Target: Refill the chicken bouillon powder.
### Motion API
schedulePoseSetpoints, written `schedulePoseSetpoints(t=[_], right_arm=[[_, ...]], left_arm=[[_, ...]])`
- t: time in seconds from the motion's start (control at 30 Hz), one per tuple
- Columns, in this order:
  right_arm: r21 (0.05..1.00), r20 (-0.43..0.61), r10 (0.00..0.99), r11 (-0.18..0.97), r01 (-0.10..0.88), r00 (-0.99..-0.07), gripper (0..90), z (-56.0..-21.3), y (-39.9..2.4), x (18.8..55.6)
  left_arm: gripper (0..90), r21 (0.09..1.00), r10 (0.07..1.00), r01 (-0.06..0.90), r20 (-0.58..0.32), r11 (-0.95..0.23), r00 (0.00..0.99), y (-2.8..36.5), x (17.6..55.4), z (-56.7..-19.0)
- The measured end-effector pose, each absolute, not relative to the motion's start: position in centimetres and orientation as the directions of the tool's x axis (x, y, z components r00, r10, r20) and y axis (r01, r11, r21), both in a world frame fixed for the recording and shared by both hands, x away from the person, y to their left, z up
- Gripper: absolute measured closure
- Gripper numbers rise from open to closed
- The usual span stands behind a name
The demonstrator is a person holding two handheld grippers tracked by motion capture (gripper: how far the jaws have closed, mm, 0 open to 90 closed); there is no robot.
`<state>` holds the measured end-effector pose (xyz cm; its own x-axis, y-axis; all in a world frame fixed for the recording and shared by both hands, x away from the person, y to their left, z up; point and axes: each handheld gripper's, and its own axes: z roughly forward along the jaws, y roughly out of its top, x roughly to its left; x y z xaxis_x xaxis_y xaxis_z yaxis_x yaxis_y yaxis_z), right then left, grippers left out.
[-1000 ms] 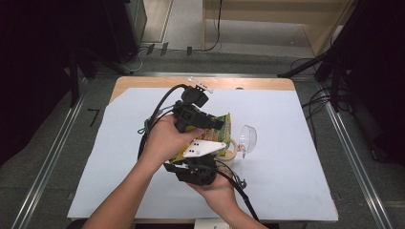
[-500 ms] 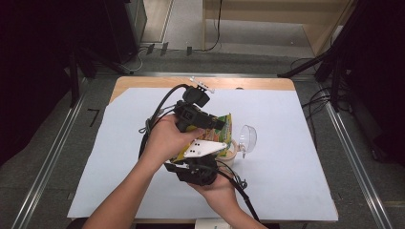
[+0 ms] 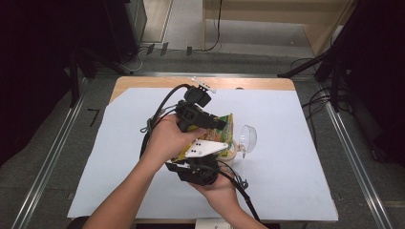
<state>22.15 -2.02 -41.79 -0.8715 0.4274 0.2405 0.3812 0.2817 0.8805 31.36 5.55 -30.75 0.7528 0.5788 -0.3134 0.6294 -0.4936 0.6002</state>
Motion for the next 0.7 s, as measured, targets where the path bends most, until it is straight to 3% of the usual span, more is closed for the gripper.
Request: schedulePoseSetpoints(t=[0.7], right_arm=[[0.883, 0.23, 0.44, 0.281, 0.377, -0.868, 74.2, -41.74, -2.34, 22.19]], left_arm=[[73.4, 0.604, 0.572, 0.622, -0.31, -0.498, 0.76, 5.26, 31.41, -30.69]])
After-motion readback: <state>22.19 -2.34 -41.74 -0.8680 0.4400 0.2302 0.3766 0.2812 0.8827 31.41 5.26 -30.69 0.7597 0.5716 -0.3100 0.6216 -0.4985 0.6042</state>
